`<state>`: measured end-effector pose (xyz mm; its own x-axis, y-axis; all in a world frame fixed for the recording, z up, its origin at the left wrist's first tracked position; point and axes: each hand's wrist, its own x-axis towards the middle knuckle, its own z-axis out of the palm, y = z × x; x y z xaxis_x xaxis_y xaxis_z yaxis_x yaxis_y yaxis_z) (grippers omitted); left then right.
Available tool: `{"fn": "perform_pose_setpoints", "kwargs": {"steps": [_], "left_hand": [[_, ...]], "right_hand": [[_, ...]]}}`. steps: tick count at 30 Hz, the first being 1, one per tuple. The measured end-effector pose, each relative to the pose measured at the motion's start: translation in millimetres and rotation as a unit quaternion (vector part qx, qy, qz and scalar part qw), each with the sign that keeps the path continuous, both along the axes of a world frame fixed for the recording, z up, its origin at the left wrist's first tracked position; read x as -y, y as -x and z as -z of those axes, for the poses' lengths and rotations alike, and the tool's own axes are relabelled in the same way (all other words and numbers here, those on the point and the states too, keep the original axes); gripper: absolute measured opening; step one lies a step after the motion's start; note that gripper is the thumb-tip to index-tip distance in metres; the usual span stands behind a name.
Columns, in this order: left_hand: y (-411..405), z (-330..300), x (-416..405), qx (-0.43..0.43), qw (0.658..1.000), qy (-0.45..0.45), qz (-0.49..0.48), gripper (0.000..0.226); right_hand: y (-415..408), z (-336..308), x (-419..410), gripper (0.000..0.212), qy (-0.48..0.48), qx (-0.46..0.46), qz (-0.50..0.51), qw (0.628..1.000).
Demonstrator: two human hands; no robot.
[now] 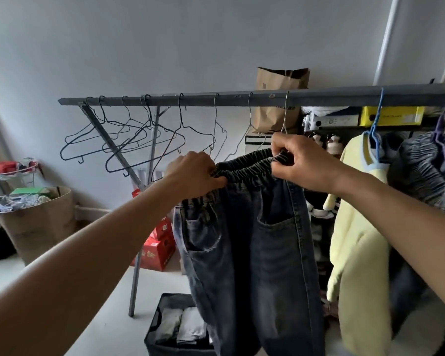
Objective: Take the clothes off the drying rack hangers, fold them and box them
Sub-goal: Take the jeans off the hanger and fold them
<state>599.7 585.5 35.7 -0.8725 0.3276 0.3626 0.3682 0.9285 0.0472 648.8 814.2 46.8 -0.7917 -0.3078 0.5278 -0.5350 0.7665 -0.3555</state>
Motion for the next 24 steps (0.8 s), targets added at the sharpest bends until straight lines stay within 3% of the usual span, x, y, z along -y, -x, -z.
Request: {"fn": "perform_pose_setpoints", "kwargs": {"steps": [4,6,9,11,15,18,20,21,22,23,24], "left_hand": [[6.5,3.7,-5.5,0.100,0.990,-0.102,0.007,0.029],[8.7,6.1,-12.9,0.180,0.962,-0.208,0.000,0.025],[15.3,14.1,-21.0,0.332,0.836,-0.437,-0.004,0.023],[15.5,17.2,-24.0,0.380,0.756,-0.533,-0.011,0.013],[2.8,18.8,-26.4,0.372,0.662,-0.649,-0.035,0.014],[-10.6,15.5,-27.4,0.371,0.616,-0.694,-0.016,0.017],[-17.0,13.3,-26.9,0.374,0.574,-0.728,-0.002,0.010],[-19.5,11.5,-25.6,0.376,0.564,-0.735,0.015,0.005],[-20.3,12.7,-21.0,0.365,0.582,-0.726,0.036,0.013],[-19.9,15.8,-14.3,0.337,0.638,-0.690,0.057,0.030],[-18.0,21.0,-5.2,0.286,0.717,-0.631,0.072,0.052]], "right_hand": [[4.8,13.1,6.6,0.021,-0.031,0.003,0.016,0.999],[4.6,22.8,13.5,0.023,-0.042,-0.012,0.024,0.999],[2.9,40.4,28.5,0.030,0.023,-0.019,0.024,0.999],[1.3,50.0,37.4,0.035,0.107,-0.001,0.019,0.994],[-3.1,61.6,44.2,0.043,0.242,0.052,0.010,0.969],[-6.7,73.3,50.7,0.070,0.246,0.098,-0.009,0.964],[-2.4,81.5,57.2,0.062,0.248,0.068,0.020,0.966],[0.3,81.0,58.5,0.052,0.270,0.047,0.037,0.961],[2.0,78.1,59.2,0.043,0.298,0.037,0.048,0.953],[4.5,73.6,57.7,0.038,0.327,0.037,0.050,0.943],[6.5,68.4,54.9,0.036,0.358,0.041,0.046,0.932]]}}
